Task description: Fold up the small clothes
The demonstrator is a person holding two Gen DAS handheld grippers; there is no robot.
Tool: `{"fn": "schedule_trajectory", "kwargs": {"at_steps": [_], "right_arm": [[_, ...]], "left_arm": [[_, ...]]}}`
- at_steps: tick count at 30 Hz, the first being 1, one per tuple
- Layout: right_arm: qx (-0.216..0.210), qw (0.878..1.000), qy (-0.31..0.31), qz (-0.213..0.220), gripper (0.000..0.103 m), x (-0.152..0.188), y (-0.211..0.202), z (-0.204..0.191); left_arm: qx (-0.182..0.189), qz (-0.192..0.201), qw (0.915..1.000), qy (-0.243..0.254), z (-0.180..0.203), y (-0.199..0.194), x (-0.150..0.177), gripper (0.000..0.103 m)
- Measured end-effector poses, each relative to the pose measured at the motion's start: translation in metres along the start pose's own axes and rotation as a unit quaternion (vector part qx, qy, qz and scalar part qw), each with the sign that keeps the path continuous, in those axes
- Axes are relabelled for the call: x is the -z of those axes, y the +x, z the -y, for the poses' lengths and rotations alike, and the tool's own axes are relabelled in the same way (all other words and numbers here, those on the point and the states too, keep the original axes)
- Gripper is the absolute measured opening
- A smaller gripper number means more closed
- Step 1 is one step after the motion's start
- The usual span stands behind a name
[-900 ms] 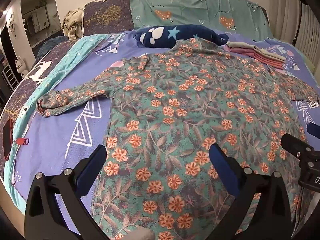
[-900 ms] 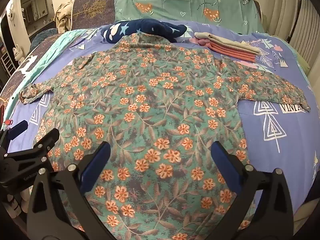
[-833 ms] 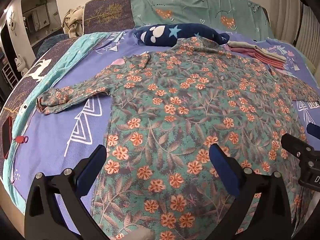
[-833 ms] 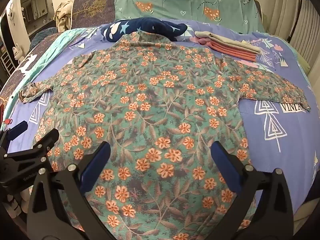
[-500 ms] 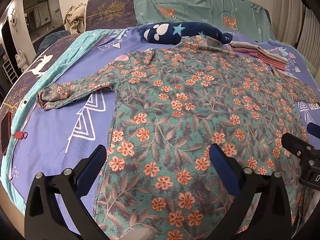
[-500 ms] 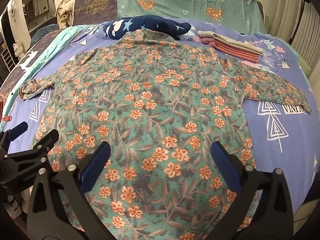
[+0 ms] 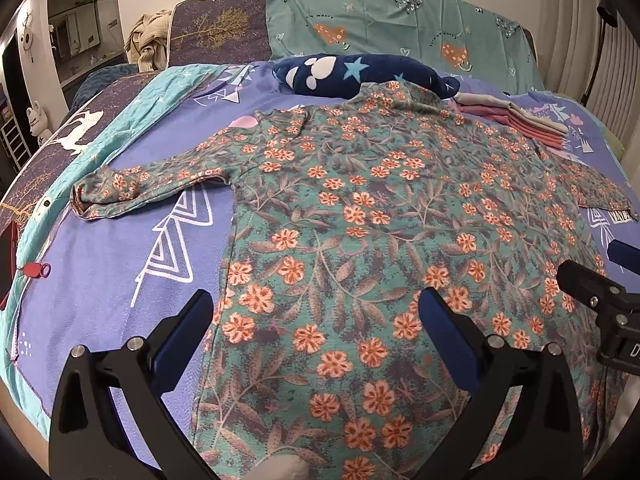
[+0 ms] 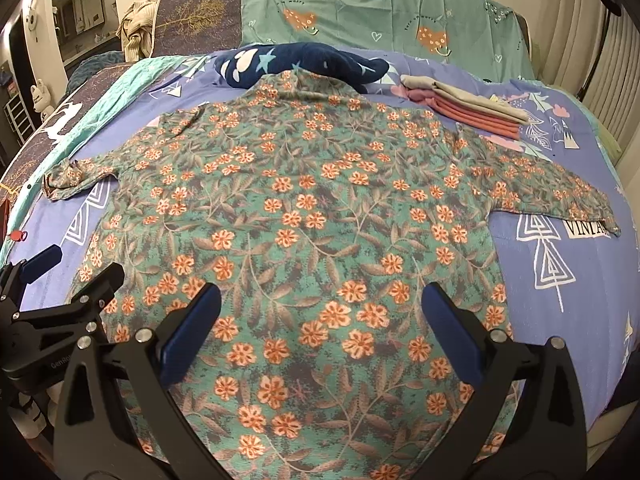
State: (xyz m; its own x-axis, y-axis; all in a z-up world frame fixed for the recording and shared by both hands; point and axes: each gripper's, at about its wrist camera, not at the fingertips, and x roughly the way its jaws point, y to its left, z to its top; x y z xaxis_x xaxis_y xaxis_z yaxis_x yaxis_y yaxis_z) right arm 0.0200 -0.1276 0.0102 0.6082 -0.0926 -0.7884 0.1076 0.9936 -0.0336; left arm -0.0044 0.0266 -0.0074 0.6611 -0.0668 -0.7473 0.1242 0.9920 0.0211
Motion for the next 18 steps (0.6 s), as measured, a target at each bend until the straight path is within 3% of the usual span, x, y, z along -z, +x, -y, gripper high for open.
{"fn": "schedule_trajectory", "kwargs": {"at_steps": [18], "right_arm": [[0.006, 1.000, 0.003, 0.001, 0.101, 0.001, -0.001, -0.004]], "left_arm": [[0.022, 0.010, 0.9996, -0.010, -0.013, -0.002, 0.003, 0.102]]}}
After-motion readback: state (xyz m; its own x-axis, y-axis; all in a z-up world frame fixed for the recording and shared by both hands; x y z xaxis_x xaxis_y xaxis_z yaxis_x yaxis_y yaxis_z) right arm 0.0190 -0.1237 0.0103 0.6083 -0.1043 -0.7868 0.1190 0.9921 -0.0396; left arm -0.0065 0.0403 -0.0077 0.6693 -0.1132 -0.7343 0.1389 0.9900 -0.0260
